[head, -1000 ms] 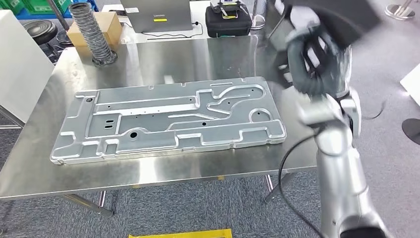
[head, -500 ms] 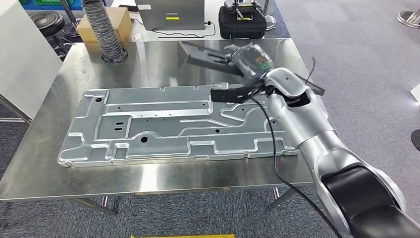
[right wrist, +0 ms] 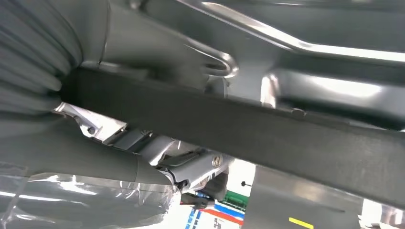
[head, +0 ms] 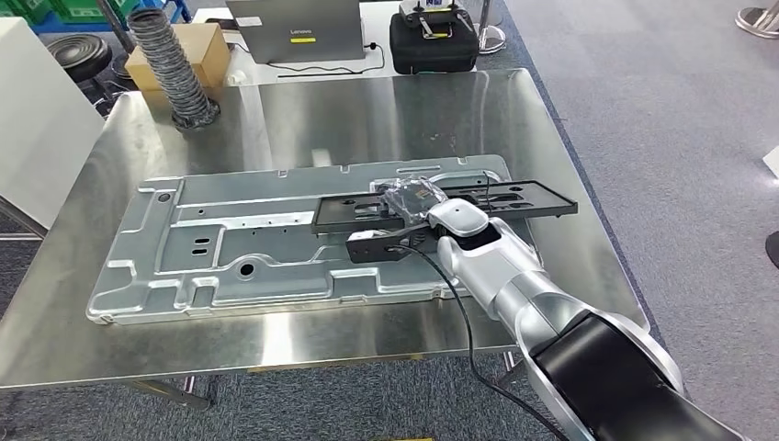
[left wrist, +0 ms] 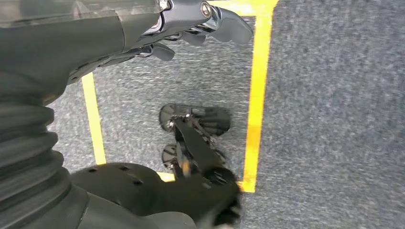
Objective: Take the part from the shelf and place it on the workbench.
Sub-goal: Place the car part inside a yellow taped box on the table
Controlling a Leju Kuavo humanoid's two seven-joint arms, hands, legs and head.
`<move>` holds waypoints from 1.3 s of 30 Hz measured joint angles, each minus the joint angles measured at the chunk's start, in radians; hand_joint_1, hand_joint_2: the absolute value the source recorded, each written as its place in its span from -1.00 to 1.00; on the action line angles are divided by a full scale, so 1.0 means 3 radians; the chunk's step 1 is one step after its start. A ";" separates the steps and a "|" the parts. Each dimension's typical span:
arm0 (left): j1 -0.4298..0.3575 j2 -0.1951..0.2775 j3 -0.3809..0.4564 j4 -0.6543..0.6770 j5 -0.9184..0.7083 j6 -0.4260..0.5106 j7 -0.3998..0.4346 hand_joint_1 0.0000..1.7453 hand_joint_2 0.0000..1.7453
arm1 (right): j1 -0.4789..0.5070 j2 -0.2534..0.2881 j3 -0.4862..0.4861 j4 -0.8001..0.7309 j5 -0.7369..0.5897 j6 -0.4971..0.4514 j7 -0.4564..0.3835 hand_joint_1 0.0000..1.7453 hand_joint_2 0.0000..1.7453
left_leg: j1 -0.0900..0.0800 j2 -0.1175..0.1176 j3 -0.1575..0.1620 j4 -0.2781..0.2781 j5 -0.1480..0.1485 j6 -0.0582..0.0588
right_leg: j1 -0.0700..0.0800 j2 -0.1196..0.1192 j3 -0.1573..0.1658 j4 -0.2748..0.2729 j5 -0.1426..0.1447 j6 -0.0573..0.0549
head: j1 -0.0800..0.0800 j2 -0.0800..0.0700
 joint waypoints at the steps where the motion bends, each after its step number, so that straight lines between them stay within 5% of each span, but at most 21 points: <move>1: -0.0003 0.0000 0.0000 0.0000 -0.0012 0.0018 -0.0010 -1.00 1.00 | 0.0000 0.0021 0.0003 0.0018 -0.0009 -0.0026 -0.0016 -1.00 -1.00 | -0.0002 -0.0001 0.0104 -0.0213 0.0073 0.0013 | 0.0006 0.0009 0.0003 0.0010 -0.0012 0.0013 | -0.0001 0.0000; 5: -0.0017 -0.0003 -0.0002 0.0000 -0.0082 0.0128 -0.0035 -1.00 1.00 | 0.0022 0.0109 0.0011 0.0068 -0.0044 -0.0190 -0.0148 -1.00 -1.00 | -0.0008 -0.0003 0.0203 -0.0409 0.0096 0.0083 | 0.0018 0.0023 0.0001 0.0020 -0.0030 0.0070 | 0.0000 0.0000; 7: -0.0029 -0.0008 -0.0002 0.0000 -0.0116 0.0161 -0.0043 -1.00 0.00 | 0.0030 0.0155 0.0011 0.0076 -0.0070 -0.0283 -0.0245 -1.00 -1.00 | 0.0003 0.0002 0.0218 -0.0429 0.0105 0.0125 | 0.0014 0.0014 -0.0034 0.0117 -0.0107 0.0100 | 0.0005 0.0000; 9: -0.0048 -0.0010 -0.0003 -0.0001 -0.0138 0.0170 -0.0056 -1.00 -1.00 | 0.0039 0.0196 0.0011 0.0076 -0.0100 -0.0371 -0.0367 -1.00 -1.00 | 0.0007 0.0004 0.0225 -0.0440 0.0108 0.0152 | 0.0006 0.0004 -0.0197 0.0479 -0.0300 0.0121 | 0.0009 0.0000; 11: -0.0063 -0.0011 -0.0003 -0.0001 -0.0160 0.0173 -0.0070 -1.00 -1.00 | 0.0071 0.0241 0.0011 0.0070 -0.0157 -0.0443 -0.0512 -1.00 -1.00 | 0.0005 0.0004 0.0226 -0.0437 0.0105 0.0157 | 0.0001 0.0000 -0.0409 0.0908 -0.0461 0.0131 | 0.0008 0.0000; 12: -0.0068 -0.0012 -0.0005 -0.0001 -0.0174 0.0174 -0.0074 -1.00 -1.00 | 0.0091 0.0265 0.0011 0.0060 -0.0199 -0.0466 -0.0586 -1.00 -1.00 | 0.0005 0.0004 0.0227 -0.0434 0.0103 0.0157 | 0.0001 -0.0002 -0.0459 0.0995 -0.0461 0.0131 | 0.0009 0.0000; 13: -0.0072 -0.0015 -0.0007 -0.0001 -0.0185 0.0174 -0.0074 -1.00 -1.00 | 0.0111 0.0289 0.0007 0.0040 -0.0261 -0.0482 -0.0668 -1.00 -1.00 | 0.0005 0.0003 0.0228 -0.0429 0.0101 0.0154 | 0.0001 -0.0004 -0.0437 0.0935 -0.0394 0.0125 | 0.0009 0.0000; 16: -0.0090 -0.0029 -0.0027 -0.0001 -0.0219 0.0173 -0.0069 -1.00 -1.00 | 0.0142 0.0343 -0.0051 -0.0090 -0.0540 -0.0493 -0.0937 -1.00 -1.00 | -0.0002 0.0000 0.0230 -0.0410 0.0088 0.0133 | 0.0014 -0.0015 -0.0125 0.0271 -0.0081 0.0080 | 0.0006 0.0000; 18: -0.0102 -0.0038 -0.0038 -0.0001 -0.0237 0.0166 -0.0064 -1.00 -1.00 | 0.0171 0.0354 -0.0119 -0.0243 -0.0796 -0.0453 -0.1106 -1.00 -1.00 | -0.0009 0.0000 0.0227 -0.0406 0.0084 0.0104 | 0.0031 -0.0018 -0.0021 0.0043 -0.0019 0.0058 | 0.0005 0.0000; 22: -0.0101 -0.0047 -0.0037 0.0000 -0.0239 0.0101 -0.0095 -1.00 -1.00 | 0.0321 0.0292 -0.0326 -0.0830 -0.1523 -0.0448 -0.1319 -1.00 -1.00 | -0.0011 0.0001 0.0213 -0.0369 0.0040 0.0035 | 0.0017 -0.0019 -0.0002 -0.0012 0.0014 0.0003 | 0.0003 0.0000; 26: -0.0061 -0.0054 0.0002 0.0000 -0.0184 0.0048 -0.0202 -1.00 -1.00 | 0.0544 0.0087 -0.0645 -0.1707 -0.2111 -0.0738 -0.1328 -1.00 -1.00 | 0.0007 0.0004 -0.0092 0.0380 -0.0357 -0.0008 | 0.0003 -0.0037 0.0013 -0.0035 0.0024 -0.0025 | -0.0006 0.0000; 28: -0.0018 -0.0054 0.0049 0.0000 -0.0129 0.0042 -0.0264 -1.00 -1.00 | 0.0738 -0.0069 -0.0834 -0.2208 -0.2184 -0.1029 -0.1314 -1.00 -1.00 | 0.0013 0.0004 -0.0143 0.0527 -0.0366 -0.0016 | 0.0004 -0.0040 0.0018 -0.0033 0.0019 -0.0019 | -0.0006 0.0000; 31: 0.0023 -0.0054 0.0139 -0.0001 -0.0057 0.0043 -0.0305 -1.00 -1.00 | 0.1048 -0.0318 -0.1170 -0.2923 -0.2082 -0.1468 -0.1289 -1.00 -1.00 | 0.0022 0.0001 0.0173 -0.0064 -0.0067 -0.0005 | 0.0006 -0.0037 0.0033 -0.0014 0.0002 0.0017 | -0.0006 0.0000; 33: 0.0033 -0.0056 0.0196 0.0000 -0.0028 0.0051 -0.0303 -1.00 -1.00 | 0.1277 -0.0486 -0.1413 -0.3317 -0.2092 -0.1632 -0.1317 -1.00 -1.00 | 0.0016 -0.0007 0.0319 -0.0352 0.0008 0.0023 | 0.0017 -0.0034 0.0025 0.0002 -0.0002 0.0055 | -0.0003 0.0000; 36: 0.0048 -0.0064 0.0274 0.0000 0.0004 0.0071 -0.0294 -1.00 -1.00 | 0.1742 -0.0716 -0.1863 -0.3771 -0.2217 -0.1745 -0.1465 -1.00 -1.00 | 0.0014 -0.0022 0.0330 -0.0403 0.0011 0.0090 | 0.0017 -0.0040 0.0032 -0.0002 -0.0004 0.0117 | -0.0002 0.0000; 39: 0.0054 -0.0070 0.0349 0.0000 0.0017 0.0086 -0.0292 -1.00 -1.00 | 0.2253 -0.0879 -0.2390 -0.4032 -0.2400 -0.1763 -0.1660 -1.00 -1.00 | 0.0020 -0.0021 0.0309 -0.0443 0.0059 0.0177 | -0.0001 -0.0033 -0.0070 0.0279 -0.0267 0.0173 | 0.0011 0.0000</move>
